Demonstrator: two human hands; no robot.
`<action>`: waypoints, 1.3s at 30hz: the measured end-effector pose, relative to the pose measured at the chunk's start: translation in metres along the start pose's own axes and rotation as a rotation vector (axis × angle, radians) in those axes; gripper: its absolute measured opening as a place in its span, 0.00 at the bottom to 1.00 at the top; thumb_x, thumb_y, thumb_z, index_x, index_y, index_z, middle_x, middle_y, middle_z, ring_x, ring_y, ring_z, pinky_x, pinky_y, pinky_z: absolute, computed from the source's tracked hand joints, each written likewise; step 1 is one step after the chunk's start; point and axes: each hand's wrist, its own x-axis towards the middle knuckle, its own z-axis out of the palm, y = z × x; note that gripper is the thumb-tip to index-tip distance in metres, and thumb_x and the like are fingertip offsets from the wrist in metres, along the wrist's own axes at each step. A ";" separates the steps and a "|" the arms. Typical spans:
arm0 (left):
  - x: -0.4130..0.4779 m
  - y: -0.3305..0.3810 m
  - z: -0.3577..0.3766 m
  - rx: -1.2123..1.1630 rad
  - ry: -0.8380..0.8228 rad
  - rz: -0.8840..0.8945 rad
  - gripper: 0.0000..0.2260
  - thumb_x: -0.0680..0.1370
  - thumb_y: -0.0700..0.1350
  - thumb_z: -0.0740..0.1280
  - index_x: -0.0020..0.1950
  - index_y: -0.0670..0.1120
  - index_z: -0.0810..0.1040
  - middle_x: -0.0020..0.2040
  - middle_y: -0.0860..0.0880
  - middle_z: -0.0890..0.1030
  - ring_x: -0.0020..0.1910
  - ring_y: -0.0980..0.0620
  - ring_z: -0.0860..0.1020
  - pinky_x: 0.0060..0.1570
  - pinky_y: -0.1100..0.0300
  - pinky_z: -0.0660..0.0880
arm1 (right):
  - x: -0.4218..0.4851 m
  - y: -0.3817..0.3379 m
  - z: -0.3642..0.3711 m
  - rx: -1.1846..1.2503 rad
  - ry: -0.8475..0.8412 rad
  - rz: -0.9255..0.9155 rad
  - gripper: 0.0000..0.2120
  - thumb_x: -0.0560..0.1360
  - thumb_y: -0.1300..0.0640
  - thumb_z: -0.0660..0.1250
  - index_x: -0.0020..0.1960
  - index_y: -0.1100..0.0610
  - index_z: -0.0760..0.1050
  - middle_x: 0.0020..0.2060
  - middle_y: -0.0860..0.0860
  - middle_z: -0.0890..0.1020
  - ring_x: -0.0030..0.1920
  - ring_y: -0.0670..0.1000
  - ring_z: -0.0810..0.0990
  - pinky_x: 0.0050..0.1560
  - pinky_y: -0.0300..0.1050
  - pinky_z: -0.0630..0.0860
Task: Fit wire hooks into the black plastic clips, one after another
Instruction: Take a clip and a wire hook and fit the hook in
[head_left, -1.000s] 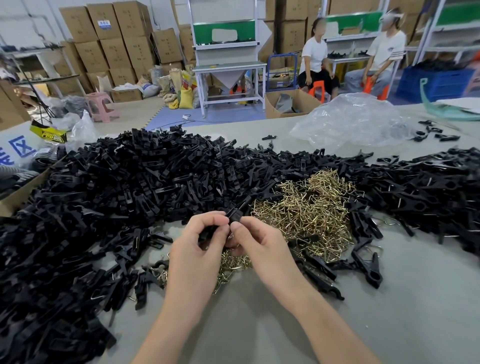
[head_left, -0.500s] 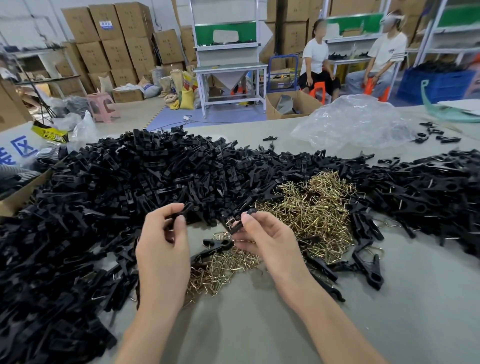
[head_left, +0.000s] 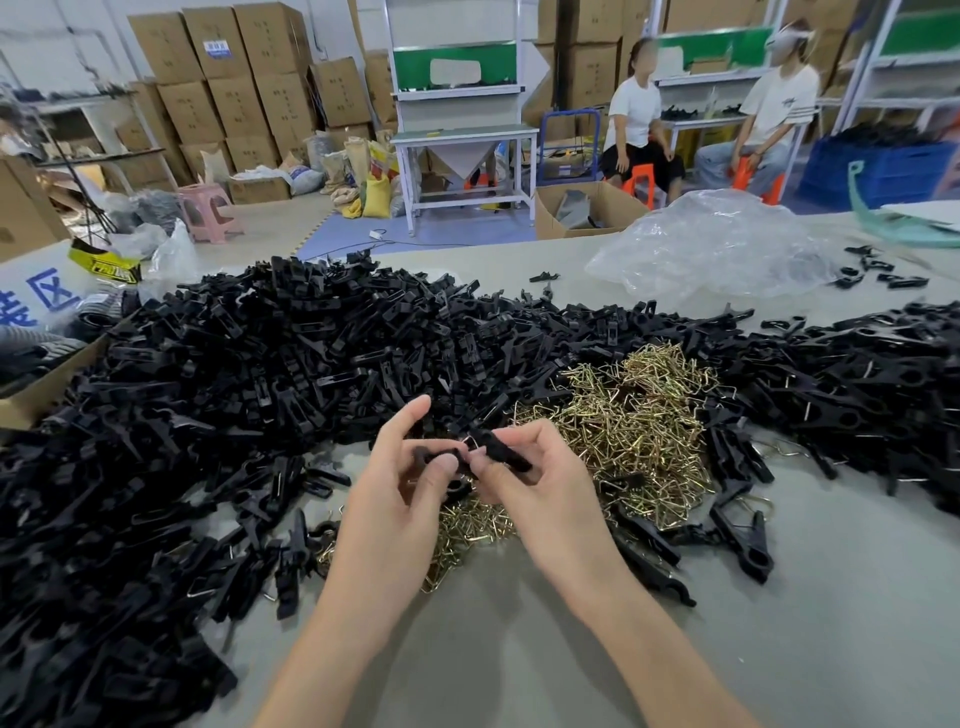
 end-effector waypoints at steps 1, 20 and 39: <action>0.000 0.000 0.000 -0.012 0.011 0.013 0.22 0.82 0.38 0.62 0.68 0.63 0.67 0.51 0.57 0.84 0.52 0.55 0.82 0.53 0.58 0.79 | 0.000 0.000 0.000 0.006 0.000 -0.004 0.09 0.77 0.60 0.73 0.52 0.51 0.75 0.47 0.49 0.87 0.44 0.45 0.85 0.46 0.37 0.80; 0.002 0.008 0.002 -0.168 0.017 -0.161 0.14 0.81 0.39 0.66 0.63 0.55 0.79 0.49 0.54 0.85 0.48 0.60 0.83 0.48 0.70 0.76 | 0.001 -0.010 -0.005 0.109 -0.114 0.073 0.16 0.79 0.64 0.69 0.61 0.47 0.81 0.52 0.44 0.87 0.55 0.45 0.84 0.56 0.34 0.78; -0.002 0.003 0.009 -0.156 0.173 -0.160 0.08 0.77 0.47 0.72 0.48 0.61 0.81 0.46 0.57 0.85 0.45 0.57 0.82 0.46 0.67 0.76 | -0.003 -0.006 0.003 0.007 -0.085 -0.015 0.16 0.75 0.66 0.74 0.58 0.49 0.82 0.49 0.42 0.86 0.52 0.42 0.85 0.53 0.32 0.78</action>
